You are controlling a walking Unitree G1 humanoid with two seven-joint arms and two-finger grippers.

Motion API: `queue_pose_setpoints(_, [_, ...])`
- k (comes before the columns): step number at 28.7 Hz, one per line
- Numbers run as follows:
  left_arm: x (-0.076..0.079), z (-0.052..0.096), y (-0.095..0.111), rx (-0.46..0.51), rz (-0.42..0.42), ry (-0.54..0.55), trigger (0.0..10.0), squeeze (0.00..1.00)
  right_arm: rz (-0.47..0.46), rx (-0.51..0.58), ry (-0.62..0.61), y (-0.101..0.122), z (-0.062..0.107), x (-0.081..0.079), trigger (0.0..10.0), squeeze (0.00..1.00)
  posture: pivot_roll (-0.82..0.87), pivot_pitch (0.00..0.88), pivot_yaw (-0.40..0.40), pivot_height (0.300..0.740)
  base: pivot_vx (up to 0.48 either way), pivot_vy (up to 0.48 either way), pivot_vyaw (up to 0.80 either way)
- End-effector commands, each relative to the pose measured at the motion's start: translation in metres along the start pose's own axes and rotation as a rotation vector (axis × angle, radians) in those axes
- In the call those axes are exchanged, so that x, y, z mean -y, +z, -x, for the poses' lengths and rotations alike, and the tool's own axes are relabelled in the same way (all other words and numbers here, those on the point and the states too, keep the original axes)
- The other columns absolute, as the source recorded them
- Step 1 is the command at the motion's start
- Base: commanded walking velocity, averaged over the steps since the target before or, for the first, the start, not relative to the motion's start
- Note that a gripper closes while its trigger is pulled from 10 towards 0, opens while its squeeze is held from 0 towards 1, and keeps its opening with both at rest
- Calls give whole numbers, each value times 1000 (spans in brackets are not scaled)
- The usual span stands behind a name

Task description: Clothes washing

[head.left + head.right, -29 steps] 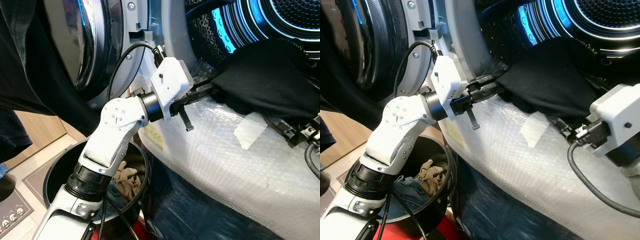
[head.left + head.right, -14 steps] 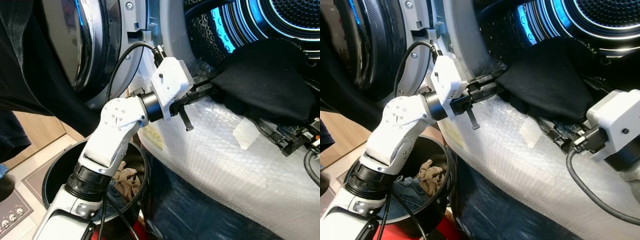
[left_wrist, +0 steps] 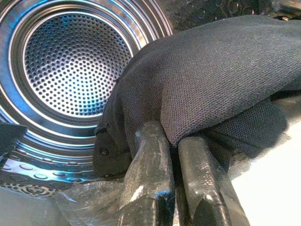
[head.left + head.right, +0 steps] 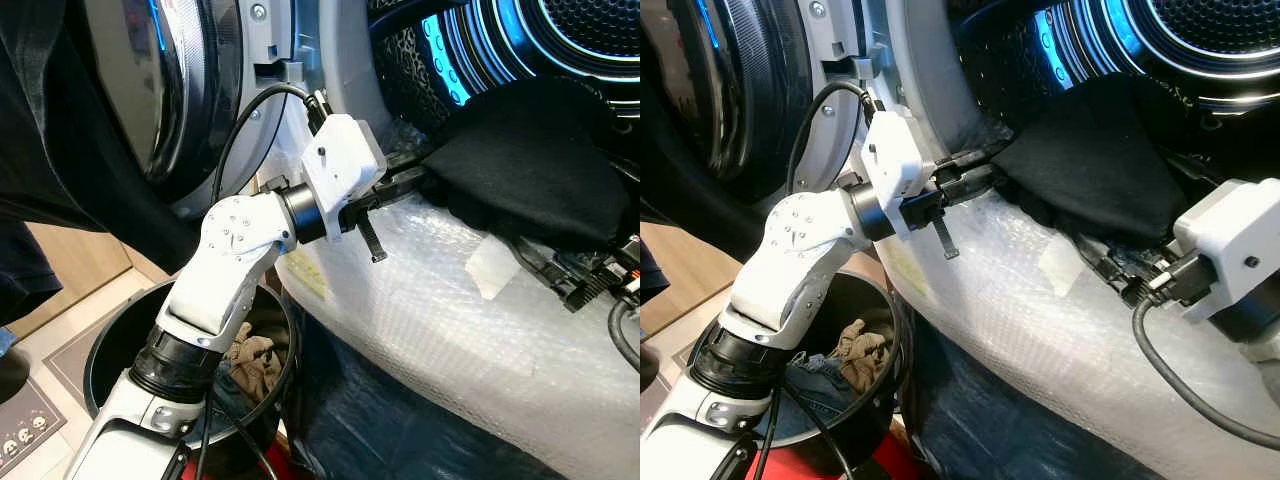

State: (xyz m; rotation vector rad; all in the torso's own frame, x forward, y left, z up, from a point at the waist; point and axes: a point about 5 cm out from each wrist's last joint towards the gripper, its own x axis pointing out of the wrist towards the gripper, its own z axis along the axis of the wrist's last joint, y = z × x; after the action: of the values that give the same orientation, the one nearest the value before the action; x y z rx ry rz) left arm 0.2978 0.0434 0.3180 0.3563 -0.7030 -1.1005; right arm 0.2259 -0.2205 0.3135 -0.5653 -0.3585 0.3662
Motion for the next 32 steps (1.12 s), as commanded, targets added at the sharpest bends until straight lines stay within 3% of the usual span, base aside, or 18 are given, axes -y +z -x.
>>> queue_pose_setpoints(1, [-1, 0, 7, 14, -40, -11, 0, 0, 47, -77, -156, -10, 1, 24, 10000, 0, -80, 90, 4, 740, 0, 0, 0])
queue_pose_setpoints(3, [-1, 1, 6, 4, -45, -8, 0, 0, 52, -83, -258, -13, 2, 39, 10000, 0, -75, 89, 2, 740, 0, 0, 0])
queue_pose_setpoints(6, [-5, 2, 5, -11, -59, 12, 0, 0, 28, -57, -288, -9, 4, 45, 10000, 0, -76, 91, 2, 740, 0, 0, 0])
queue_pose_setpoints(15, [-16, 1, 11, 15, -73, 67, 0, 0, 35, -71, -294, -12, 4, 43, 10000, 0, -80, 92, 6, 740, 0, 0, 0])
queue_pose_setpoints(16, [-25, 4, 11, -6, -112, 123, 0, 0, 26, -55, -260, -11, 5, 40, 10000, 0, -76, 92, 4, 740, 0, 0, 0])
queue_pose_setpoints(20, [-34, 6, 10, -23, -151, 204, 0, 0, 12, -36, -192, -9, 6, 32, 10000, 0, -78, 92, 4, 740, 0, 0, 0])
queue_pose_setpoints(22, [-44, 6, 15, 9, -164, 302, 0, 0, 12, -23, -100, -8, 9, 22, 10000, 0, -79, 92, 5, 740, 0, 0, 0])
queue_pose_setpoints(26, [-57, 9, 23, 59, -147, 421, 0, 0, -16, -1, -37, -6, 12, 14, 10000, 0, -81, 92, 4, 740, 0, 0, 0])
queue_pose_setpoints(30, [-57, 10, 23, 73, -119, 409, 0, 0, -24, 13, -44, -5, 12, 15, 10000, 0, -80, 92, 4, 740, 0, 0, 0])
queue_pose_setpoints(32, [-46, 6, 20, 77, -97, 320, 0, 0, -40, 32, -43, -3, 13, 16, 10000, 0, -80, 90, 4, 740, 0, 0, 0])
